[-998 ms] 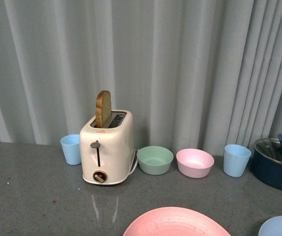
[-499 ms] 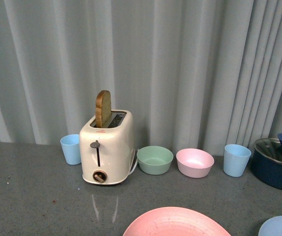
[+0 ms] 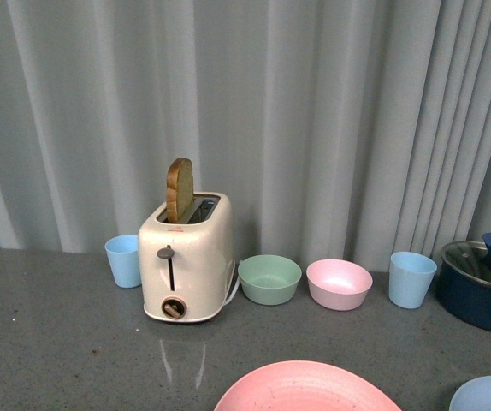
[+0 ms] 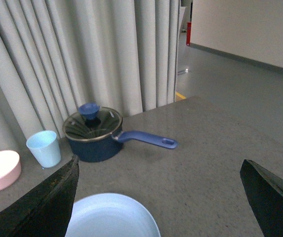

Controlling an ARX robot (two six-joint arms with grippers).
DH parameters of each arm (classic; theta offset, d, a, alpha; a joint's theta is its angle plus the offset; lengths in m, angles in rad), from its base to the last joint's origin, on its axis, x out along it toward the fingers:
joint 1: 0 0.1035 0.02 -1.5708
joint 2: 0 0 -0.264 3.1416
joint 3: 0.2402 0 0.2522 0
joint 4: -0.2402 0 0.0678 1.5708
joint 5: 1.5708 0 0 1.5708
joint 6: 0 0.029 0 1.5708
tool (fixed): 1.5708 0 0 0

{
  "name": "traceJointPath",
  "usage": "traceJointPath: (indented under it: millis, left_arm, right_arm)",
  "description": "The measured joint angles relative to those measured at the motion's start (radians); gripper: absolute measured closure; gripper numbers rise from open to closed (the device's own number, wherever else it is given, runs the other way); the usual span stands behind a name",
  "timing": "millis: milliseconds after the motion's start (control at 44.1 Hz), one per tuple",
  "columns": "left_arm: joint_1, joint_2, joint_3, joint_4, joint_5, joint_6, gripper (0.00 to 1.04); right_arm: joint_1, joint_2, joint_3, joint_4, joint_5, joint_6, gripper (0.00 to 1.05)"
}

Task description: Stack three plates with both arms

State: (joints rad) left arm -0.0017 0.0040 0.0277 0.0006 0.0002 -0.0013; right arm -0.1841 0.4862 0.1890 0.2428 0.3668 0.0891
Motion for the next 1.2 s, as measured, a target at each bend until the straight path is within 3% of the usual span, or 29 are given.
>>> traceJointPath:
  millis: [113, 204, 272, 544, 930, 1202]
  left_arm:
    - [0.0, 0.0, 0.0, 0.0, 0.0, 0.0, 0.07]
    - [0.0, 0.0, 0.0, 0.0, 0.0, 0.0, 0.07]
    - [0.0, 0.0, 0.0, 0.0, 0.0, 0.0, 0.07]
    - [0.0, 0.0, 0.0, 0.0, 0.0, 0.0, 0.07]
    - [0.0, 0.0, 0.0, 0.0, 0.0, 0.0, 0.07]
    - [0.0, 0.0, 0.0, 0.0, 0.0, 0.0, 0.07]
  right_arm:
    - [-0.291, 0.38, 0.168, 0.149, -0.32, 0.071, 0.07]
    - [-0.427, 0.694, 0.347, 0.109, -0.495, 0.127, 0.07]
    - [-0.476, 0.923, 0.486, 0.069, -0.553, 0.124, 0.07]
    - [-0.498, 1.344, 0.795, -0.185, -0.759, 0.043, 0.07]
    - [-0.454, 1.488, 0.842, -0.243, -0.753, -0.304, 0.07]
    - [-0.399, 1.541, 0.809, -0.224, -0.788, -0.436, 0.07]
